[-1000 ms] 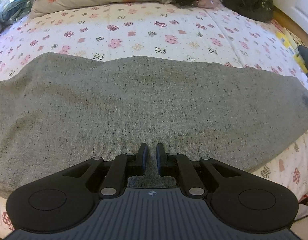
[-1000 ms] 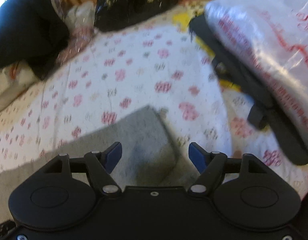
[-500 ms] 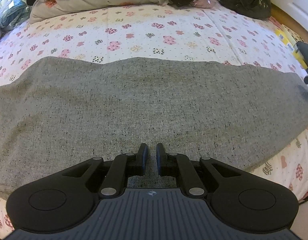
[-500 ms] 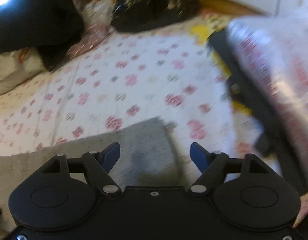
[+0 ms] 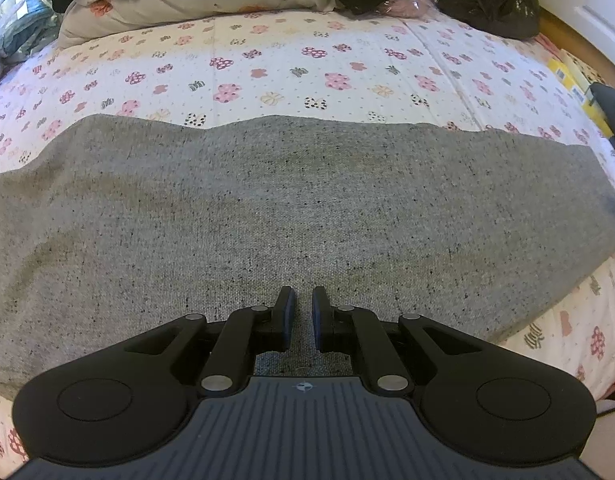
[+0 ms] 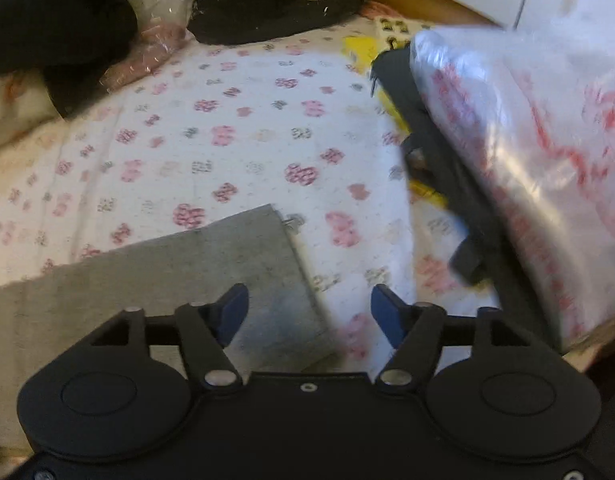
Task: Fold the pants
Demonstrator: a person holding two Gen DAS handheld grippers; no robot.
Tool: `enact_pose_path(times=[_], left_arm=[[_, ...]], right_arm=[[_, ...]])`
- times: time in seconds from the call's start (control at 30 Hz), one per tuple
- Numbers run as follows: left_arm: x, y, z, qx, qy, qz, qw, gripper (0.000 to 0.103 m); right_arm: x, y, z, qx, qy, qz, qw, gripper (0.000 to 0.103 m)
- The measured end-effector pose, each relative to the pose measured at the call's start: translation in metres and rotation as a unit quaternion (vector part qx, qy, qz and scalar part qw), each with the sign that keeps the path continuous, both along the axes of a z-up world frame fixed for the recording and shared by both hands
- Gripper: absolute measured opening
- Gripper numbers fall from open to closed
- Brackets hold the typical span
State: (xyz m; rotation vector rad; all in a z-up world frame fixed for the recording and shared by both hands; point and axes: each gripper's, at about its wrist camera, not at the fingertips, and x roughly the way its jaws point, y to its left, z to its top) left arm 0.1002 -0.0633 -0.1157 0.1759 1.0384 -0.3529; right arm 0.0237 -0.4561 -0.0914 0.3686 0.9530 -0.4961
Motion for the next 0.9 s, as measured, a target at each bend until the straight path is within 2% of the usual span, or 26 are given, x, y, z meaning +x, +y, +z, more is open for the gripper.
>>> enact_pose_path(times=[0.07, 0.17, 0.23, 0.3, 0.33, 0.37, 0.4, 0.43, 0.47, 0.53, 0.6, 0.7, 0.77, 0.9], left_arm=[[-0.001, 0.000, 0.000, 0.000, -0.001, 0.000, 1.0000, 0.010], [-0.001, 0.003, 0.001, -0.006, 0.001, 0.002, 1.0000, 0.010], [-0.001, 0.003, 0.000, -0.008, 0.001, 0.005, 1.0000, 0.010], [-0.001, 0.002, 0.000, -0.006, -0.001, 0.004, 1.0000, 0.010], [-0.001, 0.001, 0.000, -0.004, -0.003, 0.003, 1.0000, 0.010], [-0.001, 0.001, 0.000, -0.003, -0.003, 0.002, 1.0000, 0.010], [-0.001, 0.001, 0.001, -0.004, -0.003, 0.004, 1.0000, 0.010], [-0.001, 0.001, 0.002, -0.006, 0.000, 0.007, 1.0000, 0.010], [0.001, 0.002, 0.005, -0.012, 0.007, 0.013, 0.9998, 0.010], [0.007, 0.003, 0.012, -0.040, 0.025, 0.023, 0.9986, 0.010], [0.017, -0.006, 0.021, -0.049, 0.025, 0.026, 0.9982, 0.010], [0.034, -0.030, 0.028, -0.040, 0.011, 0.021, 0.9989, 0.010], [0.047, -0.052, 0.028, -0.045, 0.017, 0.016, 0.9987, 0.010], [0.056, -0.094, 0.015, -0.048, 0.030, -0.002, 0.9984, 0.010]], right_arm=[[-0.003, -0.005, -0.010, 0.029, -0.016, -0.009, 0.999, 0.085], [-0.002, -0.015, -0.030, 0.040, -0.011, -0.040, 0.998, 0.085], [-0.002, -0.025, -0.046, 0.071, -0.004, -0.049, 0.996, 0.085], [-0.007, -0.031, -0.057, 0.119, -0.026, -0.057, 0.991, 0.087], [-0.010, -0.031, -0.057, 0.119, -0.042, -0.060, 0.990, 0.085], [-0.009, -0.030, -0.057, 0.125, -0.048, -0.052, 0.990, 0.079], [-0.008, -0.029, -0.057, 0.125, -0.050, -0.044, 0.990, 0.060], [-0.006, -0.029, -0.055, 0.120, -0.047, -0.041, 0.991, 0.048], [-0.006, -0.030, -0.053, 0.121, -0.048, -0.040, 0.991, 0.017], [-0.009, -0.035, -0.052, 0.179, -0.083, -0.041, 0.979, 0.018], [-0.010, -0.030, -0.042, 0.169, -0.097, -0.031, 0.980, 0.018], [-0.012, -0.024, -0.022, 0.162, -0.126, -0.013, 0.979, 0.017], [-0.015, -0.023, -0.010, 0.170, -0.151, -0.011, 0.974, 0.017], [-0.014, -0.017, 0.003, 0.162, -0.167, 0.003, 0.973, 0.017]])
